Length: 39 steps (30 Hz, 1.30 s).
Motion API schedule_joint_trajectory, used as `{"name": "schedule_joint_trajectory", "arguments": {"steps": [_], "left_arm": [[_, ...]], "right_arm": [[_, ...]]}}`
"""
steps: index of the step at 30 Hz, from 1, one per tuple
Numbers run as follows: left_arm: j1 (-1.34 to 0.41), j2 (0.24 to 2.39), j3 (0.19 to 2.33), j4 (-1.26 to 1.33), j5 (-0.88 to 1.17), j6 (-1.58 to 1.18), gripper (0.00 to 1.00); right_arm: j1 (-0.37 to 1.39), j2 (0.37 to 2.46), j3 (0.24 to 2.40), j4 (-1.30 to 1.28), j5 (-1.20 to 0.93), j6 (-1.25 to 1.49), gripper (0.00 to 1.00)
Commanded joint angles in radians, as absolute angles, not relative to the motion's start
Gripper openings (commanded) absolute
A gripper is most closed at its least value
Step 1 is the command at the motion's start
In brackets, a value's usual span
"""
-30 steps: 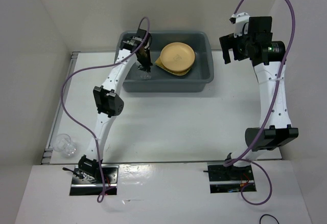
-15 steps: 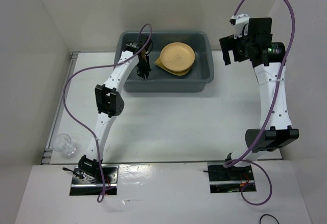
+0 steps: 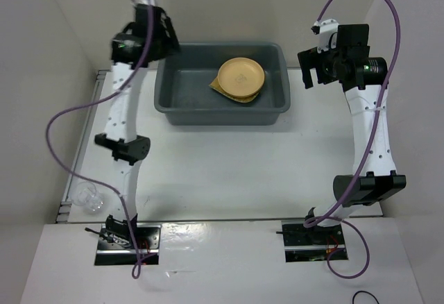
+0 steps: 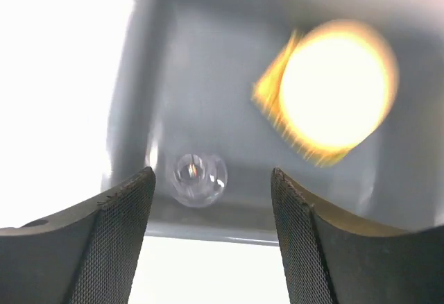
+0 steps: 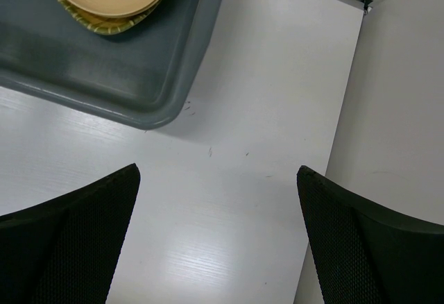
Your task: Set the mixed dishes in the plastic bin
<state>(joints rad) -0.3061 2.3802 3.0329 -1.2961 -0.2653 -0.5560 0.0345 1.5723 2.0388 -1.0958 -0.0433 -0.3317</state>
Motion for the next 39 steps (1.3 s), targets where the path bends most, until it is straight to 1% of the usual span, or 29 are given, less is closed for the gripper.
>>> {"name": "schedule_joint_trajectory", "arguments": {"steps": [1,2,3,4,5,6,7,8,10,12,13,15,19,21,27,33,39], "left_arm": [[-0.252,2.081,3.018,-1.302,-0.429,-0.569,0.75],[-0.252,1.94,2.752,-1.302,-0.597,-0.659,0.82],[-0.252,1.862,2.585,-1.302,-0.694,-0.729,1.0],[-0.241,1.704,2.249,-1.286,-0.769,-0.85,1.0],[-0.215,1.625,2.08,-1.19,-0.761,-0.86,1.0],[-0.154,1.552,1.925,-1.13,-0.749,-0.861,1.0],[-0.122,1.425,1.787,-1.085,-0.736,-0.848,1.0],[-0.091,1.38,1.599,-1.056,-0.726,-0.848,1.0],[0.0,1.319,1.482,-1.069,-0.726,-0.862,1.0],[0.076,1.342,1.387,-1.159,-0.759,-0.934,1.0],[0.099,1.357,1.365,-1.227,-0.773,-1.03,1.0],[0.161,1.418,1.312,-1.282,-0.773,-1.121,1.0],[0.239,1.488,1.208,-1.299,-0.686,-1.231,1.0],[0.25,1.508,1.178,-1.299,-0.677,-1.262,1.0],[0.27,1.508,1.154,-1.224,-0.632,-1.203,1.0],[0.301,1.584,1.134,-1.17,-0.592,-1.167,1.0],[0.321,1.615,1.115,-1.132,-0.58,-1.134,1.0]], "right_arm": [[0.031,1.534,2.046,-1.086,-0.057,-0.337,0.98],[0.031,1.534,2.057,-1.086,-0.057,-0.337,0.98],[0.031,1.534,2.057,-1.086,-0.057,-0.337,0.98],[0.031,1.534,2.057,-1.086,-0.066,-0.337,0.98],[0.031,1.525,2.043,-1.086,-0.066,-0.337,0.98],[0.031,1.514,2.043,-1.086,-0.066,-0.337,0.98],[0.031,1.514,2.043,-1.086,-0.066,-0.337,0.98],[0.031,1.514,2.031,-1.086,-0.066,-0.337,0.98],[0.031,1.505,2.022,-1.086,-0.075,-0.337,0.98],[0.031,1.505,2.013,-1.086,-0.075,-0.337,0.98],[0.031,1.505,2.013,-1.086,-0.075,-0.337,0.98],[0.031,1.514,2.013,-1.086,-0.075,-0.337,0.98],[0.031,1.514,2.013,-1.086,-0.075,-0.337,0.98],[0.031,1.514,2.013,-1.086,-0.075,-0.337,0.98],[0.031,1.505,2.003,-1.086,-0.075,-0.337,0.98],[0.031,1.496,1.994,-1.086,-0.066,-0.337,0.98],[0.031,1.496,1.985,-1.086,-0.057,-0.337,0.98]]}}
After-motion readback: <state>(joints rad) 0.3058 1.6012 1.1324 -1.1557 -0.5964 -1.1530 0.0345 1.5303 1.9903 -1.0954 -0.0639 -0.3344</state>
